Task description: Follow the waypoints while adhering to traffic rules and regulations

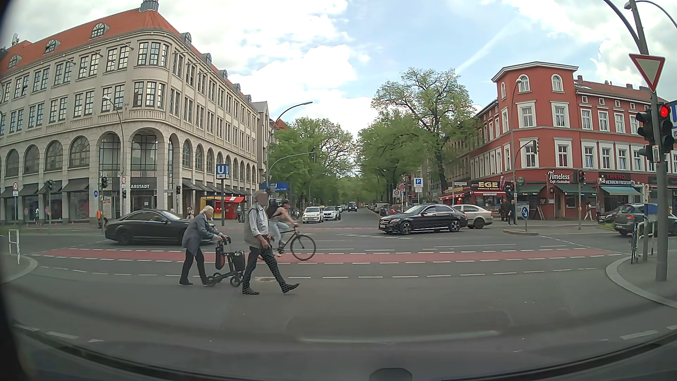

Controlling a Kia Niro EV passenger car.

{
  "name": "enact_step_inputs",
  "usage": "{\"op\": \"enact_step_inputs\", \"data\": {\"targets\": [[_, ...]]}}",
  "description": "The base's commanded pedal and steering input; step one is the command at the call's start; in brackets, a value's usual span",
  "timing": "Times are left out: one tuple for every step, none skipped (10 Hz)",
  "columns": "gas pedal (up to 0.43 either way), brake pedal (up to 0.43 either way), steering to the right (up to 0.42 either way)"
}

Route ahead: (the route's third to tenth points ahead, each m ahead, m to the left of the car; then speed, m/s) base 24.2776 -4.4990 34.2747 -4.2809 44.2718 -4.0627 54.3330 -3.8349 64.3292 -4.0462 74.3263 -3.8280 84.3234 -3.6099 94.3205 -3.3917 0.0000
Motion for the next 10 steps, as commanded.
{"op": "enact_step_inputs", "data": {"targets": [[0.0,0.402,-0.003],[0.0,0.402,-0.003],[0.0,0.402,-0.003],[0.0,0.402,-0.003],[0.0,0.402,-0.003],[0.0,0.402,-0.003],[0.0,0.402,-0.003],[0.0,0.402,-0.003],[0.0,0.402,-0.003],[0.0,0.402,-0.003]]}}
